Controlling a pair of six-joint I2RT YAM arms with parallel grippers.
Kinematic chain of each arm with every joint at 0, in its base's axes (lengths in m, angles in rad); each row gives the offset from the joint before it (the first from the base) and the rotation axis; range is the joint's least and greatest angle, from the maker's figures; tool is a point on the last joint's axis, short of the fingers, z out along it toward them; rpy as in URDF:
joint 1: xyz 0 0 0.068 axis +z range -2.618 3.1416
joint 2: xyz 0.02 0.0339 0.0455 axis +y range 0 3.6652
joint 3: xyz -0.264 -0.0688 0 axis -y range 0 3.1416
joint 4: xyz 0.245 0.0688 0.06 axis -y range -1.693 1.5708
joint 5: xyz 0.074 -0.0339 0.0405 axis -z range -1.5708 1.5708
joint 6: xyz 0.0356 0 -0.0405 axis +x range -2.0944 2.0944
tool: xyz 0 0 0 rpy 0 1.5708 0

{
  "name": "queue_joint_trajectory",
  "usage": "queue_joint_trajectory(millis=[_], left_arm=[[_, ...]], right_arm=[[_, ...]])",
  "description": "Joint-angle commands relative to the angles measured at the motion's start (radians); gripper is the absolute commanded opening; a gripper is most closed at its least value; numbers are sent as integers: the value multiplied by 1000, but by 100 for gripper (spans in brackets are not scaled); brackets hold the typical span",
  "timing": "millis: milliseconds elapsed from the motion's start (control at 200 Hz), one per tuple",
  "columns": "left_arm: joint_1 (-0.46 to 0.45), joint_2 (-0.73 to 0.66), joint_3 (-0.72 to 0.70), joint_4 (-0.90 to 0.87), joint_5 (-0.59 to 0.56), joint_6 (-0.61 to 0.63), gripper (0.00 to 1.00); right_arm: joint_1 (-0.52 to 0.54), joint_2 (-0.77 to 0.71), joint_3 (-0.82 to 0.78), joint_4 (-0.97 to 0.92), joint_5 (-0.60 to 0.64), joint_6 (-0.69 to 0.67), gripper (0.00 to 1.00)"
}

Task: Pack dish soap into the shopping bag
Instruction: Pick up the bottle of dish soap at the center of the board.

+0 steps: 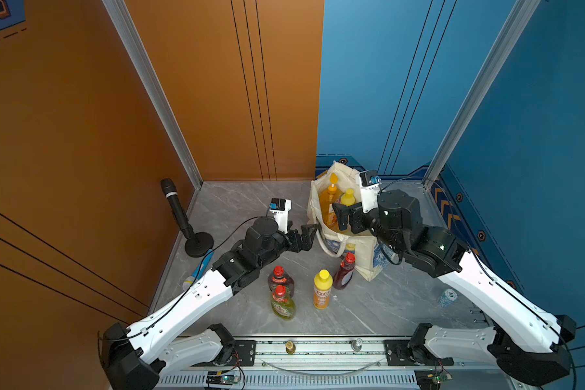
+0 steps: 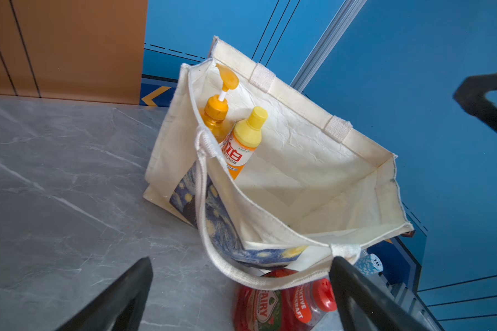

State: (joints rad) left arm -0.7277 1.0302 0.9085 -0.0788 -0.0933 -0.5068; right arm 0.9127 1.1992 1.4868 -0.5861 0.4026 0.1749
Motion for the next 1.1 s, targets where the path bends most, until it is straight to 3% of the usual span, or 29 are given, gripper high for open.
queue_joint_trajectory(millis=[0, 195, 385, 761, 1096], left_arm=[[24, -71, -61, -9, -112, 44, 98], [83, -188, -145, -39, -182, 30, 98], [137, -248, -177, -95, -190, 22, 98], [199, -279, -224, -78, -170, -26, 98], [220, -263, -233, -68, -148, -38, 98]], right_arm=[[107, -19, -22, -162, 154, 35, 100], [320, 1, -17, -330, 241, 212, 96], [413, 63, -6, -433, 187, 314, 94], [418, 151, -53, -483, 76, 365, 93], [357, 110, -162, -367, -93, 374, 88]])
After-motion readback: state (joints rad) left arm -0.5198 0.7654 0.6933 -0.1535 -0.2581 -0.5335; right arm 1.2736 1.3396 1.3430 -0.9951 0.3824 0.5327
